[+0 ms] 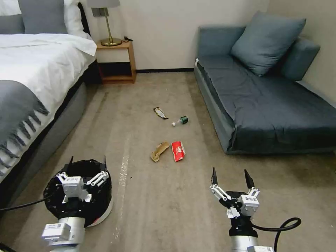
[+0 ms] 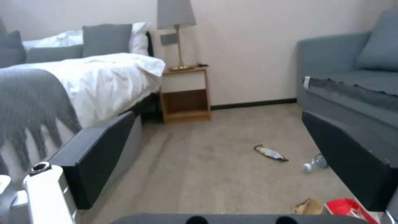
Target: Pick up the trash bin, then pick up the garbage on the floor and place it into the trash bin.
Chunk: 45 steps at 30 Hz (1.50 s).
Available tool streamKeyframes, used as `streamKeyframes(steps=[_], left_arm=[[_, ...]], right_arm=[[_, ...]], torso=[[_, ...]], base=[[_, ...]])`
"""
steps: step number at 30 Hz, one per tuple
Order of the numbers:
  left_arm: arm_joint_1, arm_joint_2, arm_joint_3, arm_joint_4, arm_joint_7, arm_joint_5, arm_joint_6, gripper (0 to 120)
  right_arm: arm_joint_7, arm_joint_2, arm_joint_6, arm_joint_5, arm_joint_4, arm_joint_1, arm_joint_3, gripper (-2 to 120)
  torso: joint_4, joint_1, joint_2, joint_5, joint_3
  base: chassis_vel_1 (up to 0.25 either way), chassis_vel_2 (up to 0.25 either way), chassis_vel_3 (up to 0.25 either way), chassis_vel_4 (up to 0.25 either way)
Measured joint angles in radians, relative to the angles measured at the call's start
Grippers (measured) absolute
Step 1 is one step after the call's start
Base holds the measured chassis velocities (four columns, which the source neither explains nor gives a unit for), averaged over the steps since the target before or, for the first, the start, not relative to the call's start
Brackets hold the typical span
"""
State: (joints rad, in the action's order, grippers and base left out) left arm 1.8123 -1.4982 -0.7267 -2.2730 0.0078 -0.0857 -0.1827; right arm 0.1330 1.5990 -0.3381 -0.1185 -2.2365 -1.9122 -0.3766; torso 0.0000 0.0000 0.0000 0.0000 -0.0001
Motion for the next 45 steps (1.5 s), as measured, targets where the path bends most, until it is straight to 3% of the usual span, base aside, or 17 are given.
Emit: streamKeyframes(steps=[8,11,13,15,16,18,20,21,25,26,29,30,32,34,35,38,45], left_arm=[[0.004,0.002,-0.008,-0.002,-0.003,0.012,0.001,100],[-0.005,0.007,-0.036,-0.002,-0.029,-0.010,0.030,100],[-0.021,0.024,-0.069,-0.002,-0.054,-0.081,0.087,100],[-0.035,0.070,-0.091,0.005,-0.064,-0.157,0.152,100],[-0.035,0.070,-0.091,0.005,-0.064,-0.157,0.152,100],[-0.045,0.131,-0.110,0.036,-0.063,-0.205,0.223,100],[-0.064,0.199,-0.170,0.093,-0.044,-0.278,0.301,100],[-0.064,0.199,-0.170,0.093,-0.044,-0.278,0.301,100],[-0.128,0.317,-0.288,0.239,0.003,-0.375,0.418,100],[-0.128,0.317,-0.288,0.239,0.003,-0.375,0.418,100],[-0.169,0.399,-0.337,0.332,0.045,-0.410,0.512,100],[-0.169,0.399,-0.337,0.332,0.045,-0.410,0.512,100],[-0.195,0.442,-0.348,0.381,0.080,-0.425,0.589,100],[-0.227,0.462,-0.351,0.419,0.110,-0.427,0.665,100],[-0.227,0.462,-0.351,0.419,0.110,-0.427,0.665,100],[-0.288,0.508,-0.335,0.507,0.149,-0.417,0.781,100],[-0.351,0.541,-0.278,0.590,0.178,-0.421,0.846,100]], right_arm=[[-0.018,-0.008,-0.007,0.003,0.000,0.006,-0.007,100],[-0.017,-0.008,-0.006,0.003,0.003,0.006,-0.007,100],[-0.012,-0.007,-0.005,0.003,0.010,0.005,-0.007,100],[-0.005,-0.007,-0.003,0.003,0.018,0.004,-0.008,100],[-0.005,-0.007,-0.003,0.003,0.018,0.004,-0.008,100],[0.000,-0.007,0.001,0.004,0.025,0.004,-0.009,100],[0.005,-0.006,0.005,0.006,0.033,0.007,-0.009,100],[0.005,-0.006,0.005,0.006,0.033,0.007,-0.009,100],[0.009,-0.006,0.015,0.006,0.045,0.017,-0.003,100],[0.009,-0.006,0.015,0.006,0.045,0.017,-0.003,100],[0.011,-0.006,0.021,0.012,0.049,0.022,-0.007,100],[0.011,-0.006,0.021,0.012,0.049,0.022,-0.007,100],[0.013,-0.006,0.026,0.018,0.052,0.026,-0.012,100],[0.014,-0.004,0.027,0.020,0.054,0.027,-0.015,100],[0.014,-0.004,0.027,0.020,0.054,0.027,-0.015,100],[0.016,-0.001,0.027,0.027,0.054,0.019,-0.026,100],[0.020,0.003,0.024,0.036,0.040,0.010,-0.042,100]], torso=[[0.0000,0.000,0.000,0.0000,0.000],[0.0000,0.000,0.000,0.0000,0.000],[0.0002,0.000,0.000,-0.0001,0.000],[0.0001,0.000,0.000,0.0000,0.000],[0.0001,0.000,0.000,0.0000,0.000],[0.0000,0.000,0.000,-0.0004,0.000],[-0.0001,0.000,0.000,-0.0003,0.000],[-0.0001,0.000,0.000,-0.0003,0.000],[0.0000,0.000,0.000,-0.0005,0.000],[0.0000,0.000,0.000,-0.0005,0.000],[0.0000,0.000,0.000,-0.0002,0.000],[0.0000,0.000,0.000,-0.0002,0.000],[0.0000,0.000,0.000,-0.0002,0.000],[0.0001,0.000,0.000,-0.0002,0.000],[0.0001,0.000,0.000,-0.0002,0.000],[0.0000,0.000,0.000,-0.0001,0.000],[-0.0002,0.000,0.000,-0.0002,0.000]], base=[[0.000,0.000,0.000,0.000],[0.000,0.000,0.000,0.000],[0.000,0.000,0.000,0.000],[0.000,0.000,0.000,0.000],[0.000,0.000,0.000,0.000],[0.000,0.000,0.000,0.000],[0.000,0.000,0.000,0.000],[0.000,0.000,0.000,0.000],[0.000,0.000,0.000,0.000],[0.000,0.000,0.000,0.000],[0.000,0.000,0.000,0.000],[0.000,0.000,0.000,0.000],[0.000,0.000,0.000,0.000],[0.000,0.000,0.000,0.000],[0.000,0.000,0.000,0.000],[0.000,0.000,0.000,0.000],[0.000,0.000,0.000,0.000]])
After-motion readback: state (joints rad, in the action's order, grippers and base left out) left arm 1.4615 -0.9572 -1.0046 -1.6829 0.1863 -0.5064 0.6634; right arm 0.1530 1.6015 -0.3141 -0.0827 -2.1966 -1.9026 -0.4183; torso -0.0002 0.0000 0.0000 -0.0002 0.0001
